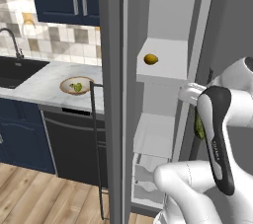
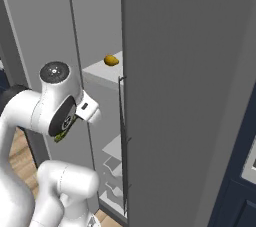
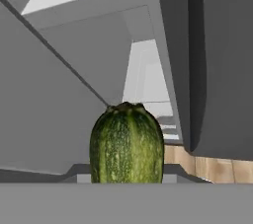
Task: Take the squash, broccoli, and lemon from the freezer and place them in the bowl on the counter.
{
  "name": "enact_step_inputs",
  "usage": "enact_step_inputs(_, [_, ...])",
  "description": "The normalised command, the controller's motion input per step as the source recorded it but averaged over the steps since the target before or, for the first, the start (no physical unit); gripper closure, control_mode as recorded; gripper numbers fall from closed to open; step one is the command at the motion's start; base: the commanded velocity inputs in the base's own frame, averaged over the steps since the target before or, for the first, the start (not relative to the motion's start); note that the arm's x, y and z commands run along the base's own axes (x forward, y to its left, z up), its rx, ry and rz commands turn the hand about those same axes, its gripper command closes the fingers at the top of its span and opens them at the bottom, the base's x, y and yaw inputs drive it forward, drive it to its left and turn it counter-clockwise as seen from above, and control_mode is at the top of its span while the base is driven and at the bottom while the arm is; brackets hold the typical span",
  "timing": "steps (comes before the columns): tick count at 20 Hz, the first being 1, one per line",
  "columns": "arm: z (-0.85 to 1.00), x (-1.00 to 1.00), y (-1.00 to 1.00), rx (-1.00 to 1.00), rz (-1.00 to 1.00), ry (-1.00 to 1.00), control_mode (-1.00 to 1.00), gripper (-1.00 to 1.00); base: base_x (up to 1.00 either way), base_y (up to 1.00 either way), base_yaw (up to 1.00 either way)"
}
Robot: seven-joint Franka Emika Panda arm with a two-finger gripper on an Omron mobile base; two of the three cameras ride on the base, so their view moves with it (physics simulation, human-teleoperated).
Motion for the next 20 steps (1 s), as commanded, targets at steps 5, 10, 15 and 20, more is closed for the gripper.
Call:
enact_step_inputs(5, [0.0,0.0,0.0,0.0,0.0,0.0,1.0,1.0,-0.83,0.19,0.04])
enact_step_inputs(10, [0.0,0.0,0.0,0.0,0.0,0.0,1.0,1.0,-0.7,0.73,0.0])
enact_step_inputs(15, [0.0,0.0,0.0,0.0,0.0,0.0,1.0,1.0,-0.52,0.98,0.0])
enact_step_inputs(20, [0.0,0.0,0.0,0.0,0.0,0.0,1.0,1.0,-0.03,1.0,-0.03])
